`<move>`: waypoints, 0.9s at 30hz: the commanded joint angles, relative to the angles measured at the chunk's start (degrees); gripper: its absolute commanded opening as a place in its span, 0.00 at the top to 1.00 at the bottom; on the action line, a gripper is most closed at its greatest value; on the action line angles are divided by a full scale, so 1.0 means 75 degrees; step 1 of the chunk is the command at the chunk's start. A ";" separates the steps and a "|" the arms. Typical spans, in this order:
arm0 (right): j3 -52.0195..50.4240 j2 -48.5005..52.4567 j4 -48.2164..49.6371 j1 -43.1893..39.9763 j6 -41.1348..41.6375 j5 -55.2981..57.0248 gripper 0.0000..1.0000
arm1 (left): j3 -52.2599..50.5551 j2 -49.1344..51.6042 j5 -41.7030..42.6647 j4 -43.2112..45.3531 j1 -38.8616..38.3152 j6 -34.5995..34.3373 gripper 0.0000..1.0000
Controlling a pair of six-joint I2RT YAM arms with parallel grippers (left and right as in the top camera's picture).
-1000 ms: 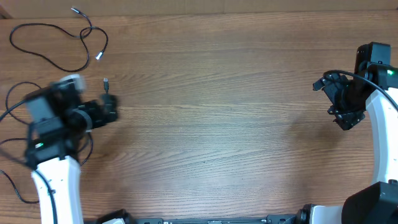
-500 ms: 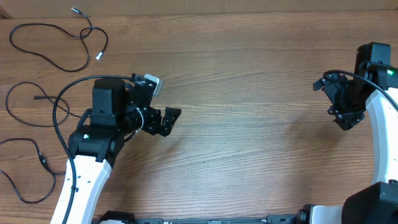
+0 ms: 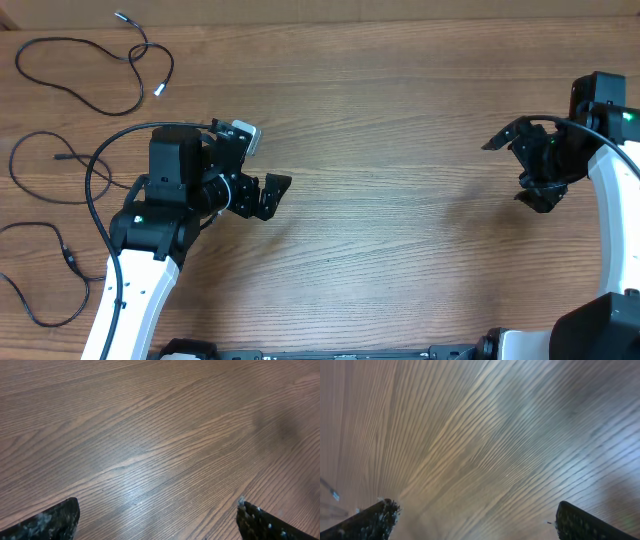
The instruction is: Untangle cables
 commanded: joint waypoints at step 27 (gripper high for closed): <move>-0.0006 -0.6038 -0.1443 0.3888 -0.0516 0.1746 0.00 | 0.0143 -0.0026 0.0070 0.0003 -0.0015 0.0003 0.01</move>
